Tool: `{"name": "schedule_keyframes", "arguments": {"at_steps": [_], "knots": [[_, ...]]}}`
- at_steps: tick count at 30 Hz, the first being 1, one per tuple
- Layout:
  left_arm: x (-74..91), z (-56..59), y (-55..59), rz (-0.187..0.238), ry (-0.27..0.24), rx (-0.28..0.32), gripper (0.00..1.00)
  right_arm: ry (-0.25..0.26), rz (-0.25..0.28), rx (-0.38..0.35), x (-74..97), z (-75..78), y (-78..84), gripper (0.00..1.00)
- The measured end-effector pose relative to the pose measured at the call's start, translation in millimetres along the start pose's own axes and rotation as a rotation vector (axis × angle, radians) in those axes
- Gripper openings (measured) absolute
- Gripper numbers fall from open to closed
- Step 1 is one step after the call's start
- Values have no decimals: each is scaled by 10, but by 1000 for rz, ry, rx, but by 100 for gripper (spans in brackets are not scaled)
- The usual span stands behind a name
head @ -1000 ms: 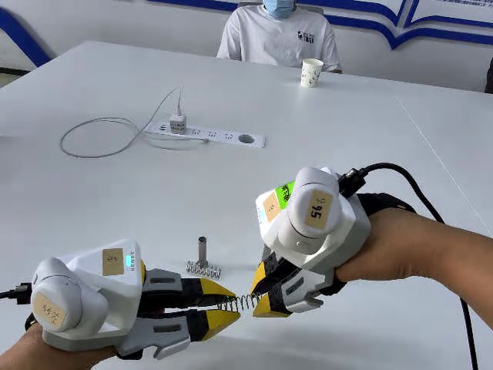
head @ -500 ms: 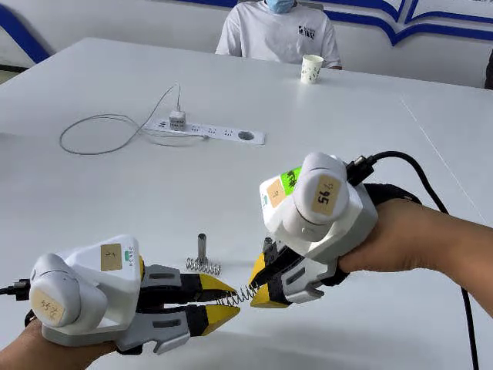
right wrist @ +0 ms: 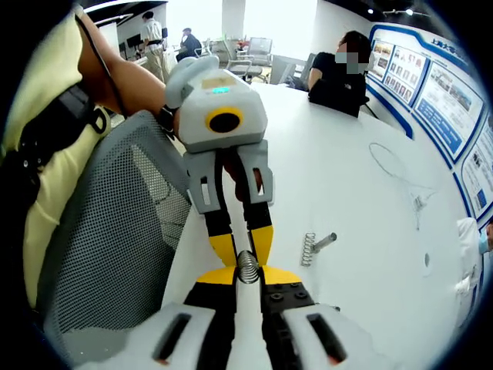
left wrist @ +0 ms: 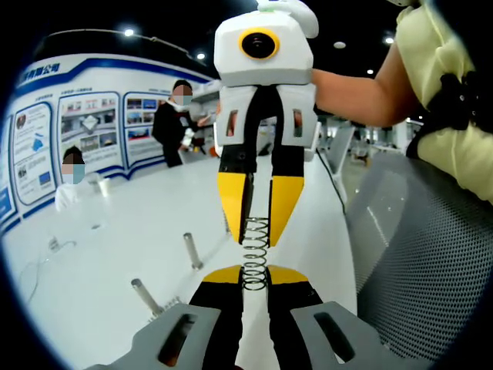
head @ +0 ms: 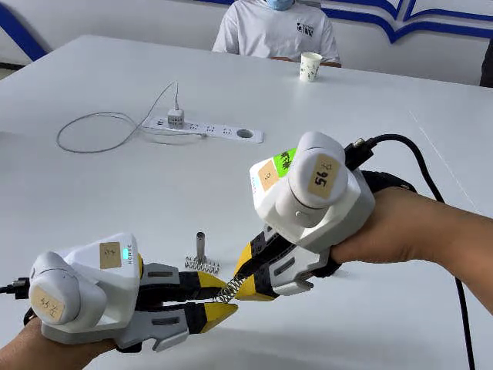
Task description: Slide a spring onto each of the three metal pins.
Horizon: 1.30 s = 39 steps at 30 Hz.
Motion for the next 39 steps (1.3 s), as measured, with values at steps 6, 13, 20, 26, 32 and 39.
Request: {"name": "schedule_keyframes", "arguments": {"at_steps": [6, 13, 20, 26, 32, 39], "knots": [[-3, -3, -4, -1, -1, -2, 11, -2, 4, 12, -27, -2, -56, 12], [-11, -11, -6, 3, -4, -1, 11, -1, 7, 21, -50, 1, -101, 12], [-10, -33, -7, 6, -18, 1, 13, 11, -6, 20, -35, 32, -86, 12], [14, -55, 3, 1, -34, 9, 20, 20, -16, 10, -4, 70, -43, 12], [79, -113, 20, -5, -61, 22, 26, 39, -28, -2, 67, 119, 18, 12], [195, -185, 59, -11, -103, 40, 30, 65, -38, -20, 148, 193, 85, 12]]}}
Point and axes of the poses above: the centre of the closed fingertips' face, and the gripper's own axes: x roughly backward along the fingers, z roughly to its right, y roughly out of its underside, the point moved 2 cm from there along x, roughly backward along the fingers, and after that the axes turned 8 degrees about z, right-handed, at the moved point
